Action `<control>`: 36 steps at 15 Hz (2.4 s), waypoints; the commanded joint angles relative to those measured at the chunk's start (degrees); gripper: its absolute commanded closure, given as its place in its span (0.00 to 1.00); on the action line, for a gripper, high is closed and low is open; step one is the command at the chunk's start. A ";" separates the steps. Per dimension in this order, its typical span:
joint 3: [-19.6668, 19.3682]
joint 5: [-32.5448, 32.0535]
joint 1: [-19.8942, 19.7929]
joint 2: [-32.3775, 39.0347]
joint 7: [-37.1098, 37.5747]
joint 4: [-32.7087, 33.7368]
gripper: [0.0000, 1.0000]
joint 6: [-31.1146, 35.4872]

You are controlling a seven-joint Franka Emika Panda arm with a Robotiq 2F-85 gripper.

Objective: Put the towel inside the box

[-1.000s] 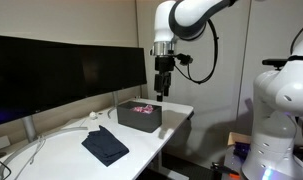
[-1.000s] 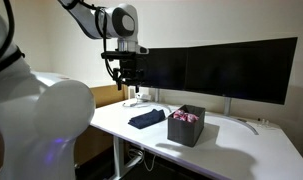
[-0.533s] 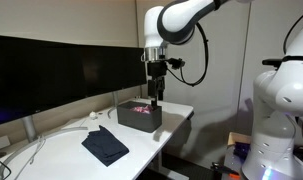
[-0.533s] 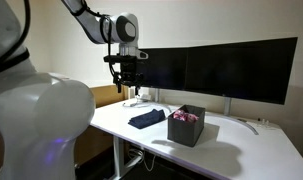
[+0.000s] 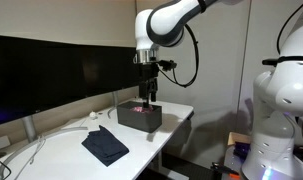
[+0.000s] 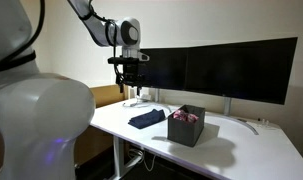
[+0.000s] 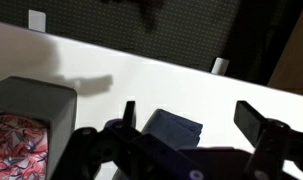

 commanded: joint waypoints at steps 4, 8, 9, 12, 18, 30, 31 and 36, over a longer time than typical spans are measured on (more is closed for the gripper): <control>0.99 -2.08 -0.74 6.30 3.22 5.84 0.00 4.02; 1.40 -3.76 -0.65 10.31 5.12 10.08 0.00 4.90; 1.45 -4.31 -0.63 11.30 5.53 11.17 0.00 4.87; 1.49 -5.85 -0.52 14.54 6.85 15.20 0.00 3.89; 1.25 -7.13 -0.11 19.37 8.12 22.92 0.00 2.33; 0.64 -6.93 0.24 26.01 9.11 27.53 0.00 2.11; 0.57 -6.93 0.26 26.70 9.14 27.56 0.00 2.04; 0.13 -6.79 0.33 29.80 9.24 28.15 0.00 2.05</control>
